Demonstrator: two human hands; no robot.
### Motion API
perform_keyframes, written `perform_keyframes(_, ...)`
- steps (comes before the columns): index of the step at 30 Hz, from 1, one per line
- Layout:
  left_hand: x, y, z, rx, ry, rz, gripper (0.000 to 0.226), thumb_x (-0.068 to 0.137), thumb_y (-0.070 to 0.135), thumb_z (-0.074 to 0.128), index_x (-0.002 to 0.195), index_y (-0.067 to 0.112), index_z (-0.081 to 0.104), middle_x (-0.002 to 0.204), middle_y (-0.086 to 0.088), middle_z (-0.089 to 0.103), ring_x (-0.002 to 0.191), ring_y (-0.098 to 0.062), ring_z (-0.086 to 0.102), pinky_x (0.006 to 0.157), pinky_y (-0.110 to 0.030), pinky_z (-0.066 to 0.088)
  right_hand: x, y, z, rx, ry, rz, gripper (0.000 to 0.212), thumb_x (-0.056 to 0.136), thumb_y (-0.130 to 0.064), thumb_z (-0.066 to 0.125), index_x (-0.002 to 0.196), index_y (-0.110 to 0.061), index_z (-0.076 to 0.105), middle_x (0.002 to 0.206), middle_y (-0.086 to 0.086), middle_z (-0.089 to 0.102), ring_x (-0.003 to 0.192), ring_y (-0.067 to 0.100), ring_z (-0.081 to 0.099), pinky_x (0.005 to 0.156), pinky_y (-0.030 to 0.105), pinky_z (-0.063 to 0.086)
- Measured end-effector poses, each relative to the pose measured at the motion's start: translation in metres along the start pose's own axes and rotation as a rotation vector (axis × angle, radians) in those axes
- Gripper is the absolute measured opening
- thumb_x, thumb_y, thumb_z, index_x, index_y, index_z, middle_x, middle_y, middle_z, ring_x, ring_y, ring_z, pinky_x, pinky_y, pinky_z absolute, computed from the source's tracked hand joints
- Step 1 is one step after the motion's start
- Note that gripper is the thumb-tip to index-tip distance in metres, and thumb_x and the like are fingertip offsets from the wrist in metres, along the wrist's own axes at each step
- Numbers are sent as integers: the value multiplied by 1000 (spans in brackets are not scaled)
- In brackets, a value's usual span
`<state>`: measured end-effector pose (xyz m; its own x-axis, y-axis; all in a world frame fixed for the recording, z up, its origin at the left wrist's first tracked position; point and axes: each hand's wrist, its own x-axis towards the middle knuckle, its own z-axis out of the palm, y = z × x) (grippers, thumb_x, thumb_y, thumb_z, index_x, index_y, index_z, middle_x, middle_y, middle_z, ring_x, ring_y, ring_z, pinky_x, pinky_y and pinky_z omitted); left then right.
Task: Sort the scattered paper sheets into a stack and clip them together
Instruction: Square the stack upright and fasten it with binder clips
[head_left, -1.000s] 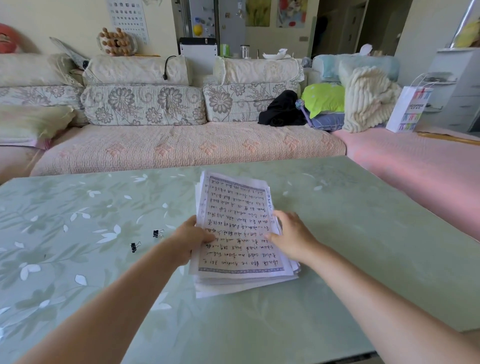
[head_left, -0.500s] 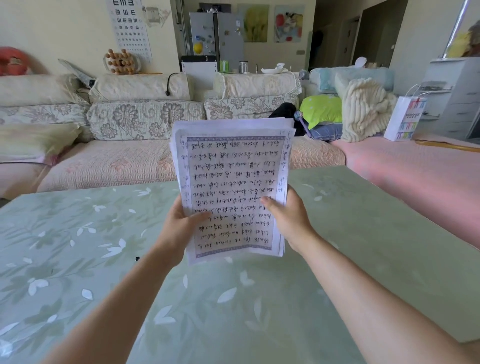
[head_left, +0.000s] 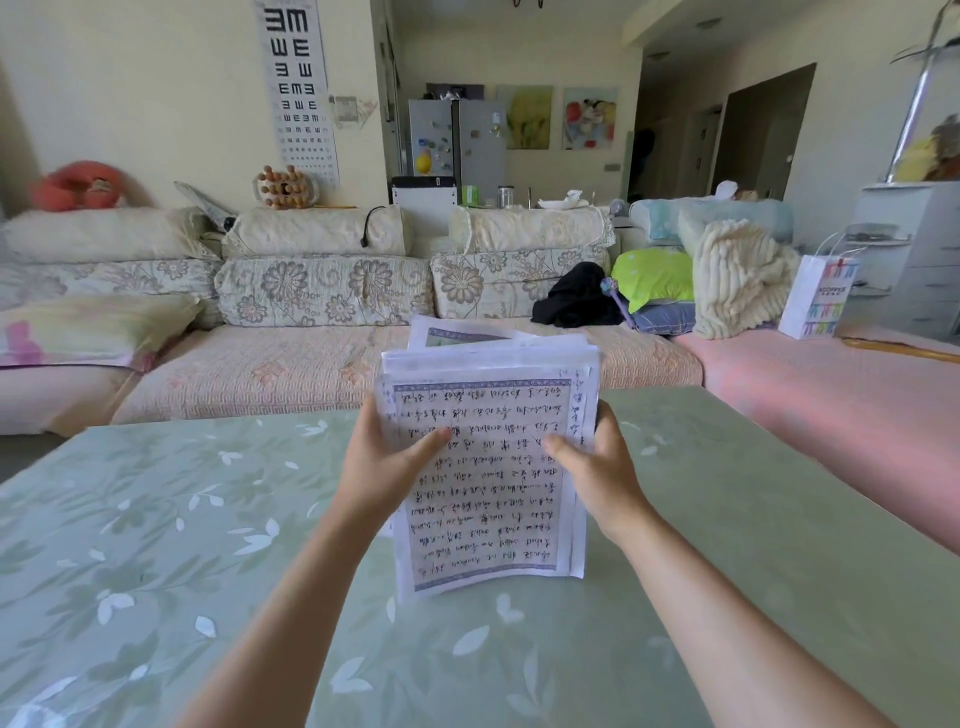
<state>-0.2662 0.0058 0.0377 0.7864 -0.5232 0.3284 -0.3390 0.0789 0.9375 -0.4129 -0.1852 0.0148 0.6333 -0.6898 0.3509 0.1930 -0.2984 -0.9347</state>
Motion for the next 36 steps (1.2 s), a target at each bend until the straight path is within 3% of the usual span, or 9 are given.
perform_keyframes(3,-8,-8,-3,105,-100,-92,66,57,64,83,108,24,69,94,6,77,88,-13,74,84,-46,59,-1,1,-1,5,-11,20,40,80,-24,73,116,-36,58,110,-15,72,103,7,68,96,38,53)
perform_keyframes(11,-3,7,0,-177,-9,2,44,81,16,78,118,23,56,99,-9,75,90,-27,73,75,-44,59,1,-8,3,28,-4,36,34,85,-15,64,115,-31,60,106,-9,73,100,7,68,90,33,50)
perform_keyframes(15,-11,-3,19,-202,-29,-22,40,87,-2,66,115,21,51,97,-3,76,91,-21,73,75,-40,60,-1,-9,7,7,19,67,37,77,-17,56,113,-27,58,103,-4,72,100,17,68,88,38,52)
perform_keyframes(20,-7,-2,16,-44,38,28,43,84,0,71,113,27,55,98,6,72,84,-4,71,74,-31,61,4,-14,9,-183,80,66,47,87,-1,58,127,-20,42,111,-4,59,97,16,61,70,22,48)
perform_keyframes(23,-5,9,14,174,64,112,37,88,11,69,109,37,54,92,9,70,78,-11,70,69,-39,60,7,-20,9,-447,260,-215,87,78,1,71,150,-9,24,146,10,36,134,24,41,109,35,40)
perform_keyframes(26,-3,27,10,491,57,245,33,90,23,66,113,35,45,78,13,63,66,-21,63,54,-36,52,12,-39,2,-662,288,-589,97,70,0,76,152,0,24,153,19,31,145,33,28,118,48,27)
perform_keyframes(30,-8,56,8,798,5,471,28,91,29,64,113,28,47,76,12,57,64,-18,56,48,-25,37,11,-71,-3,-699,-2,-637,88,72,-18,79,149,-18,36,128,2,60,119,26,56,102,44,45)
perform_keyframes(33,-10,67,7,874,-59,527,26,91,31,64,111,28,48,78,9,59,65,-19,59,54,-28,49,8,-82,-8,-680,-70,-401,38,73,-25,80,106,-26,60,93,-8,68,89,20,65,78,38,54)
perform_keyframes(36,-10,69,9,888,-79,565,28,92,31,63,117,31,51,80,14,57,67,-13,60,57,-24,48,9,-82,-14,-648,-56,-284,27,73,-28,83,85,-19,60,78,-4,67,78,19,64,71,33,50)
